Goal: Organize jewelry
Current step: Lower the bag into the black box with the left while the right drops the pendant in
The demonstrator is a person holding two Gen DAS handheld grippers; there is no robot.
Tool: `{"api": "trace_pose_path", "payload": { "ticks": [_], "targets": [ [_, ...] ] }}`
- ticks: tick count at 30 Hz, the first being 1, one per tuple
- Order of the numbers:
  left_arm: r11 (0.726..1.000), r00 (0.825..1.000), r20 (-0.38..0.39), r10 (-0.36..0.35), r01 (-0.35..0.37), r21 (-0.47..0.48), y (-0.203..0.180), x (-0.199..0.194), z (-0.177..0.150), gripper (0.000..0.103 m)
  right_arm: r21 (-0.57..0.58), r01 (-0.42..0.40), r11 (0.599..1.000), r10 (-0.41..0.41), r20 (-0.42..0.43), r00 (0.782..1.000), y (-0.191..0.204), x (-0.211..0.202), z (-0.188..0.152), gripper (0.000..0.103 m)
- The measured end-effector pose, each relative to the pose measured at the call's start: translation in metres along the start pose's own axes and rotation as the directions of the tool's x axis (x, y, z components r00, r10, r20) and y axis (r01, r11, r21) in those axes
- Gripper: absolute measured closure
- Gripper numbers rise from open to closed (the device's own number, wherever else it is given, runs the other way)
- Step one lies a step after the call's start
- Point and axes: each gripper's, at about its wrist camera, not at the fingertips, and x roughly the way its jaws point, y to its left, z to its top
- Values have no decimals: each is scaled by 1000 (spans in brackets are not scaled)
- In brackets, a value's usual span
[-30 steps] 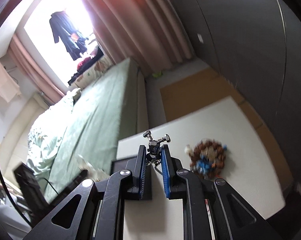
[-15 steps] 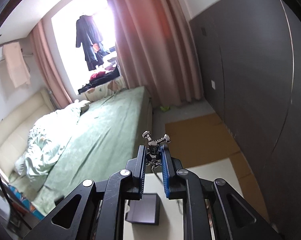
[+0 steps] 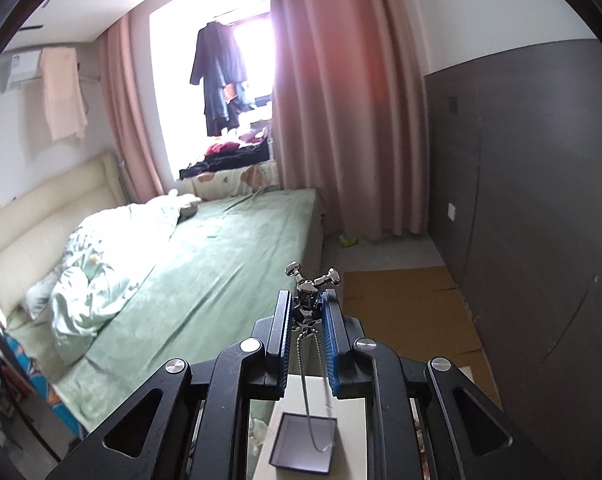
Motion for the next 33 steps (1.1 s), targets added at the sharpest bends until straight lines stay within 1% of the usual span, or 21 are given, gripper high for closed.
{"api": "trace_pose_path", "payload": {
  "ticks": [7, 14, 17, 22, 25, 26, 28, 29, 32, 33],
  "targets": [
    [1000, 1000, 0, -2, 2, -18, 5, 3, 3, 101, 4, -24, 1000, 24, -82, 996, 1, 42, -32, 87],
    [1000, 1000, 1, -2, 2, -25, 7, 8, 7, 101, 30, -69, 997, 73, -152, 986, -3, 75, -67, 87],
    [1000, 1000, -3, 2, -2, -30, 8, 10, 7, 100, 53, -86, 995, 94, -178, 980, -8, 91, -83, 87],
    [1000, 1000, -12, 7, -8, -22, 7, 13, 6, 100, 103, -90, 991, 111, -220, 969, -23, 115, -113, 87],
    [1000, 1000, -17, 18, -18, -17, 7, 17, 5, 100, 158, -109, 981, 147, -257, 955, -36, 131, -136, 87],
    [999, 999, -24, 24, -25, -22, 9, 20, 5, 100, 188, -123, 974, 172, -274, 946, -41, 139, -149, 87],
    [999, 999, -39, 36, -38, -36, 13, 25, 4, 101, 223, -132, 966, 196, -296, 935, -47, 150, -166, 87],
    [998, 998, -42, 43, -44, -37, 13, 27, 3, 100, 251, -148, 957, 224, -308, 925, -51, 157, -179, 87],
    [998, 997, -46, 63, -64, -11, 10, 29, 1, 101, 307, -170, 936, 270, -323, 907, -62, 171, -208, 86],
    [998, 997, -50, 64, -64, -3, 8, 31, -1, 101, 321, -171, 932, 281, -338, 898, -66, 176, -216, 86]
  ]
}}
